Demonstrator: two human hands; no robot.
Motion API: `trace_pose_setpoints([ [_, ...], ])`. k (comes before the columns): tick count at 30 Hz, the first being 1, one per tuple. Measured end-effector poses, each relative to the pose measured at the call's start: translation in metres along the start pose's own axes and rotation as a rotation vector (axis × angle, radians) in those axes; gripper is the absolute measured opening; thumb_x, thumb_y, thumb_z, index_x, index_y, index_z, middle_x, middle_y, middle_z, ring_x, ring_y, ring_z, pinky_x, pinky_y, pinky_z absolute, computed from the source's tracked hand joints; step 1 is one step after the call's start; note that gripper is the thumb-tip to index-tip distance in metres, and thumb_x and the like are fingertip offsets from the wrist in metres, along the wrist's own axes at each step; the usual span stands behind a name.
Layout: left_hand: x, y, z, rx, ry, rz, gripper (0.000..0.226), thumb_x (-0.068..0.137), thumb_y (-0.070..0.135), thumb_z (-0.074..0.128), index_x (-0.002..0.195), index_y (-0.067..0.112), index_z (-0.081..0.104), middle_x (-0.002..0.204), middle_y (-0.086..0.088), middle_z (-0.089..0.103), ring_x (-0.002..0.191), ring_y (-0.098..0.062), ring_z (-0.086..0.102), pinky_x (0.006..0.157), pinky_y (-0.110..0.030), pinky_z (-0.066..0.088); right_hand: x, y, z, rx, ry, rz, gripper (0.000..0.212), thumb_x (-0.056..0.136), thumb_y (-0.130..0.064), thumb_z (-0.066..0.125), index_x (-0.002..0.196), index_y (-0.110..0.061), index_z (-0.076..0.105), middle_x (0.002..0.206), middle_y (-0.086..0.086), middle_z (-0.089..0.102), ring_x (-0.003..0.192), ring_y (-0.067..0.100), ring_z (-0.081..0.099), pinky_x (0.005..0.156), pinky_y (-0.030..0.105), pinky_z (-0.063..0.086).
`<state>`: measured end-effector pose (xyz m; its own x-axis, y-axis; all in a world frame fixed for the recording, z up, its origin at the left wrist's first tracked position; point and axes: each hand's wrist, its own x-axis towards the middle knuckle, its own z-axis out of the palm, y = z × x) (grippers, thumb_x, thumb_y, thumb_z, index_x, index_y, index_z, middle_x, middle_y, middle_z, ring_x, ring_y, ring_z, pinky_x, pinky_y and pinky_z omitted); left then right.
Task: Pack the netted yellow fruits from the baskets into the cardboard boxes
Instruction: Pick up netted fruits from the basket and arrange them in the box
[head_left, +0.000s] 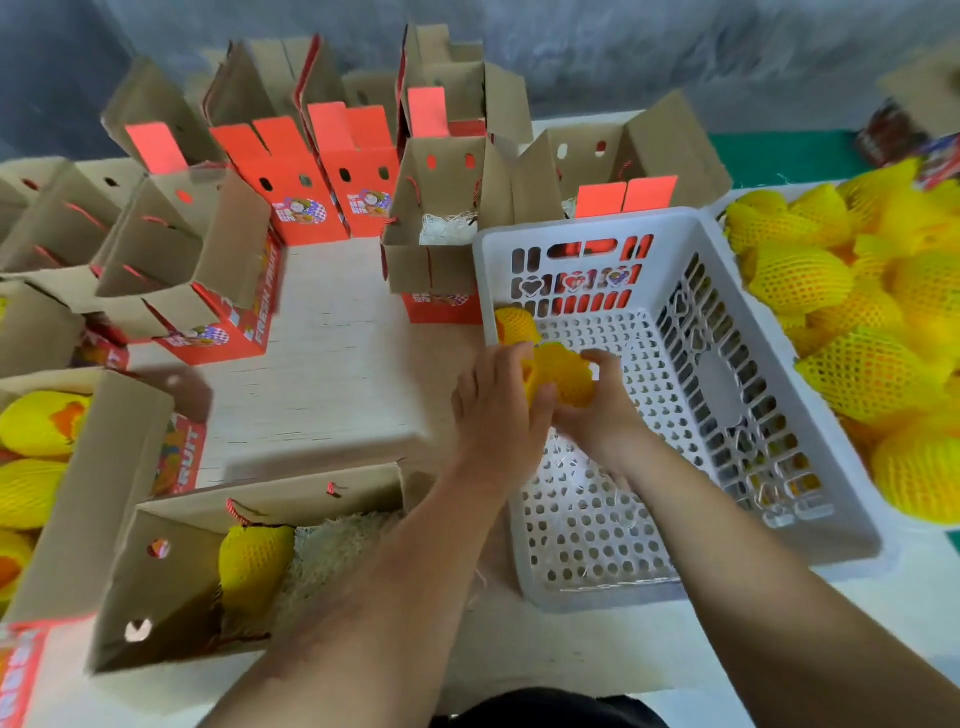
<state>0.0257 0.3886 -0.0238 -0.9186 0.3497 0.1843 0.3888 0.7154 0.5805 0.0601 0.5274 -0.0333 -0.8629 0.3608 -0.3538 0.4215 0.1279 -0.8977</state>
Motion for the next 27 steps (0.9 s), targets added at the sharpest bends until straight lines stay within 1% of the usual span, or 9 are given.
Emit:
trace_pose_setpoints([
  [2, -0.016, 0.003, -0.014, -0.422, -0.047, -0.05, 0.044, 0.105, 0.049, 0.043, 0.142, 0.026, 0.05, 0.137, 0.008, 0.058, 0.128, -0.011, 0.051, 0.108, -0.034, 0.042, -0.031, -0.026, 0.0, 0.106, 0.027, -0.087, 0.083, 0.084, -0.017, 0.082, 0.142, -0.04, 0.027, 0.104, 0.001, 0.069, 0.073, 0.005, 0.072, 0.055, 0.012, 0.051],
  [4, -0.029, 0.008, -0.041, -0.859, -0.164, -0.245, 0.042, 0.101, 0.063, 0.045, 0.135, 0.039, 0.052, 0.119, 0.022, 0.067, 0.114, 0.001, 0.063, 0.089, -0.017, 0.054, -0.059, -0.048, 0.015, 0.171, -0.021, -0.181, 0.077, 0.085, -0.009, 0.08, 0.139, -0.039, 0.034, 0.11, 0.004, 0.069, 0.084, 0.007, 0.074, 0.064, 0.018, 0.057],
  [6, -0.034, -0.002, -0.072, -0.991, -0.221, -0.335, 0.057, 0.086, 0.075, 0.056, 0.133, 0.041, 0.054, 0.111, 0.03, 0.069, 0.103, 0.009, 0.066, 0.077, -0.009, 0.053, -0.084, -0.067, 0.042, 0.189, -0.103, -0.252, 0.066, 0.086, -0.003, 0.078, 0.139, -0.026, 0.046, 0.11, 0.006, 0.072, 0.094, 0.017, 0.074, 0.074, 0.03, 0.061],
  [12, -0.061, -0.09, -0.151, -1.228, -0.229, -0.493, 0.068, 0.076, 0.052, 0.078, 0.13, 0.014, 0.066, 0.119, -0.008, 0.076, 0.112, -0.02, 0.071, 0.101, -0.043, 0.054, -0.118, -0.085, 0.148, 0.236, -0.102, -0.318, 0.07, 0.079, 0.007, 0.081, 0.139, -0.014, 0.05, 0.094, -0.021, 0.071, 0.082, -0.001, 0.069, 0.066, 0.017, 0.054],
  [17, -0.09, -0.171, -0.185, -1.266, -0.286, -0.557, 0.063, 0.083, 0.037, 0.076, 0.138, 0.012, 0.06, 0.126, -0.009, 0.073, 0.122, -0.029, 0.067, 0.106, -0.046, 0.053, -0.13, -0.069, 0.223, 0.069, -0.263, -0.214, 0.082, 0.08, -0.026, 0.084, 0.147, -0.033, 0.038, 0.122, -0.009, 0.067, 0.109, 0.006, 0.068, 0.088, 0.028, 0.058],
  [19, -0.1, -0.195, -0.193, -1.259, -0.262, -0.56, 0.058, 0.089, 0.034, 0.073, 0.141, 0.013, 0.058, 0.129, -0.009, 0.072, 0.123, -0.028, 0.067, 0.105, -0.044, 0.054, -0.135, -0.067, 0.245, 0.276, -0.401, -0.072, 0.071, 0.083, -0.023, 0.078, 0.144, -0.03, 0.041, 0.118, -0.002, 0.072, 0.107, 0.01, 0.071, 0.086, 0.023, 0.057],
  [21, -0.108, -0.212, -0.199, -1.225, -0.227, -0.511, 0.055, 0.094, 0.039, 0.072, 0.141, 0.014, 0.06, 0.131, -0.01, 0.071, 0.124, -0.029, 0.066, 0.108, -0.048, 0.05, -0.134, -0.067, 0.263, 0.484, -0.358, 0.074, 0.051, 0.086, -0.022, 0.072, 0.134, -0.021, 0.053, 0.109, 0.002, 0.075, 0.1, 0.011, 0.072, 0.081, 0.019, 0.056],
  [24, -0.119, -0.229, -0.207, -1.081, -0.202, -0.359, 0.054, 0.092, 0.046, 0.075, 0.139, 0.023, 0.063, 0.13, -0.003, 0.072, 0.123, -0.023, 0.067, 0.1, -0.039, 0.054, -0.134, -0.073, 0.277, 0.651, -0.282, 0.183, 0.037, 0.096, -0.024, 0.068, 0.129, -0.009, 0.061, 0.126, 0.011, 0.071, 0.108, 0.017, 0.071, 0.091, 0.028, 0.057],
  [27, -0.125, -0.241, -0.207, -0.956, -0.075, -0.301, 0.044, 0.085, 0.027, 0.081, 0.127, 0.023, 0.068, 0.116, 0.001, 0.077, 0.11, -0.018, 0.072, 0.095, -0.044, 0.059, -0.139, -0.078, 0.282, 0.842, -0.269, 0.298, 0.035, 0.098, -0.024, 0.063, 0.127, -0.004, 0.063, 0.124, 0.018, 0.071, 0.103, 0.024, 0.072, 0.085, 0.032, 0.061],
])
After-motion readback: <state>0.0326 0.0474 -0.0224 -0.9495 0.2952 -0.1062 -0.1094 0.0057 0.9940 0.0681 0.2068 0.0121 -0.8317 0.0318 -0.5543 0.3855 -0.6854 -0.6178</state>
